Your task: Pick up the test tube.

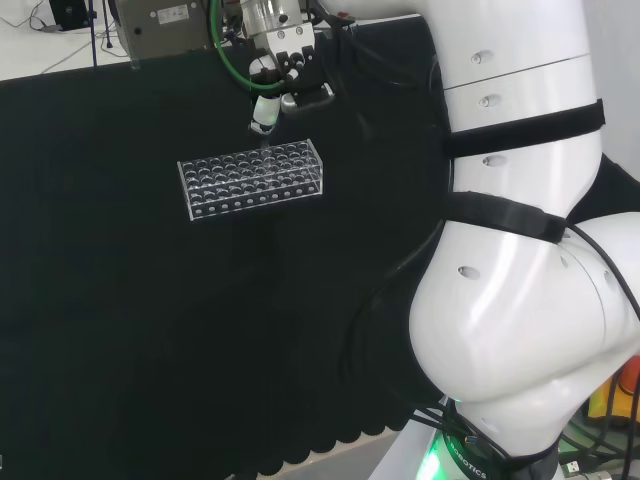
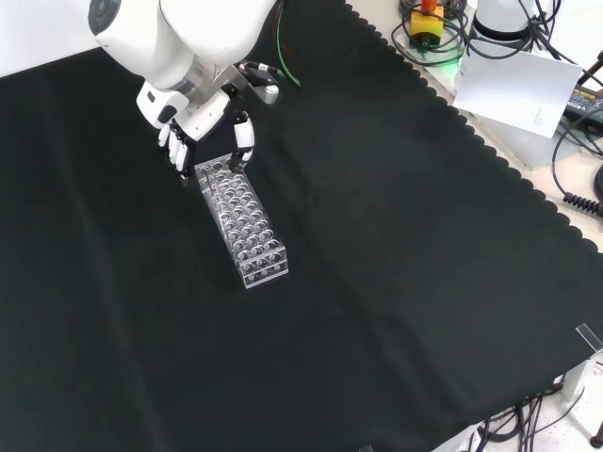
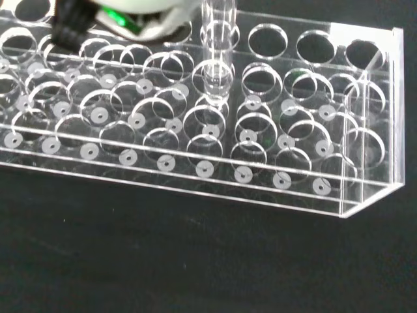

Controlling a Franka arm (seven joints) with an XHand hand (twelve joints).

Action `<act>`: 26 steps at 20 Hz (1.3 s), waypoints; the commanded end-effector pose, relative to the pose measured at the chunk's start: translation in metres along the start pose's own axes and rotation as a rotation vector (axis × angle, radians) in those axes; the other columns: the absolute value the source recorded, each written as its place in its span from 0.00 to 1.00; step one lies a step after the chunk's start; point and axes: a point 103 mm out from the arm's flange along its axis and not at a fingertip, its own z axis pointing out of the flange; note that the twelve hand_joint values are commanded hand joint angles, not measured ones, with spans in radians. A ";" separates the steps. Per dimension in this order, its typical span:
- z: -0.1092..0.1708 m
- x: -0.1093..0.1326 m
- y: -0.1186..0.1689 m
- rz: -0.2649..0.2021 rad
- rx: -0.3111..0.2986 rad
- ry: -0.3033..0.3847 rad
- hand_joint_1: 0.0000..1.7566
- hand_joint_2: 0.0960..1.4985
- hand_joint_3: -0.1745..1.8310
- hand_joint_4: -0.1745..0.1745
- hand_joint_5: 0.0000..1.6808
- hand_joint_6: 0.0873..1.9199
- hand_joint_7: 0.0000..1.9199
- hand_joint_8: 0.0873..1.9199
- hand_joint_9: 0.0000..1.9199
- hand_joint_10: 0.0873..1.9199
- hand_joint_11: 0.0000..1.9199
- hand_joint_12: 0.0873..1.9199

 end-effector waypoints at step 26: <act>-0.016 0.019 0.028 0.025 -0.212 -0.108 0.81 0.39 0.38 0.00 0.78 0.19 0.74 0.34 0.76 0.02 0.46 0.59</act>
